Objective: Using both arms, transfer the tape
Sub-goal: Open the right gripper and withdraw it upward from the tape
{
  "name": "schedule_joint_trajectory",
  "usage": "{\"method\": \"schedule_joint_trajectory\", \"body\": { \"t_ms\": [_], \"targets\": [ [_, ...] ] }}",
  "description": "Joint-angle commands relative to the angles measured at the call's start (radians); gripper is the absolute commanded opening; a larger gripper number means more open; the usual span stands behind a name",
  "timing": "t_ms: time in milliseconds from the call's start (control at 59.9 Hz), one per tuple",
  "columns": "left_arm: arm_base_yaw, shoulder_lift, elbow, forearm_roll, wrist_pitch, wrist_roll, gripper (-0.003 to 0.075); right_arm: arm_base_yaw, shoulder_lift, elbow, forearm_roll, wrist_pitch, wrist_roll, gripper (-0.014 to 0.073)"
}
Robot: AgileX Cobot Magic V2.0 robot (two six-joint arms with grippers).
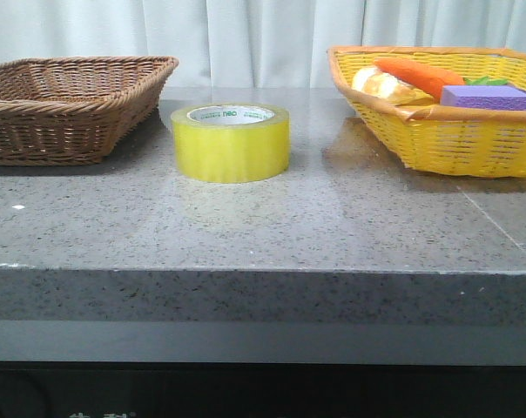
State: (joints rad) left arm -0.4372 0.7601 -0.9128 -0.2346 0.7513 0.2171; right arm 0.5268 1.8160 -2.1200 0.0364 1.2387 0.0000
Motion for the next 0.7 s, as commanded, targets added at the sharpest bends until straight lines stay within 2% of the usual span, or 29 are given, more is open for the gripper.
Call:
{"method": "schedule_joint_trajectory", "body": {
  "t_ms": [0,134,251,685],
  "targets": [
    [-0.007,0.0,-0.028,-0.015,-0.073,-0.01,0.042,-0.009,-0.13,0.087,0.022,-0.113,0.01,0.0498],
    [-0.007,0.0,-0.028,-0.015,-0.073,-0.01,0.042,-0.009,-0.271,0.295,0.044,-0.277,0.011,0.0498],
    [-0.007,0.0,-0.028,-0.015,-0.073,-0.01,0.042,-0.009,-0.392,0.459,0.04,-0.363,0.01,0.0498],
    [-0.007,0.0,-0.002,-0.015,-0.077,-0.01,0.042,-0.009,-0.85,0.956,0.031,-0.538,0.009,0.0498]
  ]
}}
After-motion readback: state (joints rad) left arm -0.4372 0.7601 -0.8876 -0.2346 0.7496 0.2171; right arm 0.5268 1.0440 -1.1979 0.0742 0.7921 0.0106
